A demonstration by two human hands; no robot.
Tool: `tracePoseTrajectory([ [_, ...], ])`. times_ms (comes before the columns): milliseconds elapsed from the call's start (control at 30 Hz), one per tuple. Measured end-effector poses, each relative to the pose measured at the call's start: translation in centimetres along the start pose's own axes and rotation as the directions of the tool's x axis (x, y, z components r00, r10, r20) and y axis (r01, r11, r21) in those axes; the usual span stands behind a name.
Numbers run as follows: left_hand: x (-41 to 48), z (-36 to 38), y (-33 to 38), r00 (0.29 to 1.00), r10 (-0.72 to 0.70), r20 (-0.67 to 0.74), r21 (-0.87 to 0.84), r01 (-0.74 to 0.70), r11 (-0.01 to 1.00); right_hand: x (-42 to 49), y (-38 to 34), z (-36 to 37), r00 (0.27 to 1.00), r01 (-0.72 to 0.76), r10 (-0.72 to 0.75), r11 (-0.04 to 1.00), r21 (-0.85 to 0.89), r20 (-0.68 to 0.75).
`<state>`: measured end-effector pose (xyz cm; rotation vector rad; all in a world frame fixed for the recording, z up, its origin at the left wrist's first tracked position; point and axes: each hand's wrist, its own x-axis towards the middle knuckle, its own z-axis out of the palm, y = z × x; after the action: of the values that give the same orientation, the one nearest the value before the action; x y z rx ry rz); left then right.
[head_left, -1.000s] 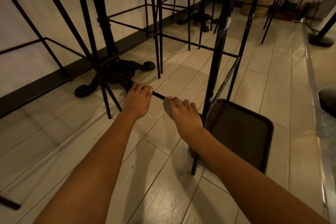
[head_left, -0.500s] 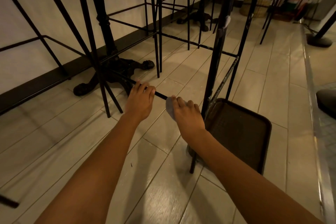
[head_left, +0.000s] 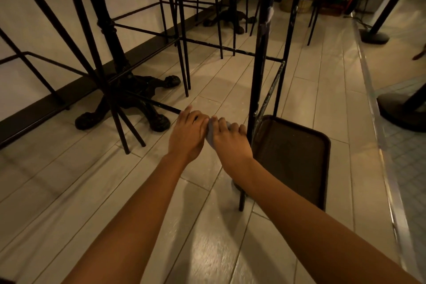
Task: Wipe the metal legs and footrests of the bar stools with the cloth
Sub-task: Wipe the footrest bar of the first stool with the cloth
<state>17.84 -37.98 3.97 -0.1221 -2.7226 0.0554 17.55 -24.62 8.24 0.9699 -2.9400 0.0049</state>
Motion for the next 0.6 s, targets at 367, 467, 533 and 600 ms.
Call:
tracePoseTrajectory([
  [367, -0.1, -0.6, 0.4, 0.999, 0.020, -0.046, 0.010, -0.020, 1.000, -1.0, -0.2, -0.2, 0.999, -0.037, 0.038, 0.996, -0.081, 0.011],
  [467, -0.1, -1.2, 0.9, 0.999, 0.005, -0.043, 0.034, -0.003, 0.999, -0.3, 0.0, -0.7, 0.997, -0.046, 0.049, 0.998, -0.048, 0.057],
  [533, 0.1, -1.4, 1.0, 0.999, 0.003, -0.032, 0.038, -0.001, 0.999, 0.1, 0.0, -0.8, 0.996, -0.044, 0.050, 0.996, -0.074, 0.078],
  [600, 0.2, -1.3, 0.9, 1.000, 0.005, -0.020, 0.048, -0.004, 0.999, 0.1, 0.1, -0.8, 0.997, -0.020, 0.027, 0.994, -0.106, 0.065],
])
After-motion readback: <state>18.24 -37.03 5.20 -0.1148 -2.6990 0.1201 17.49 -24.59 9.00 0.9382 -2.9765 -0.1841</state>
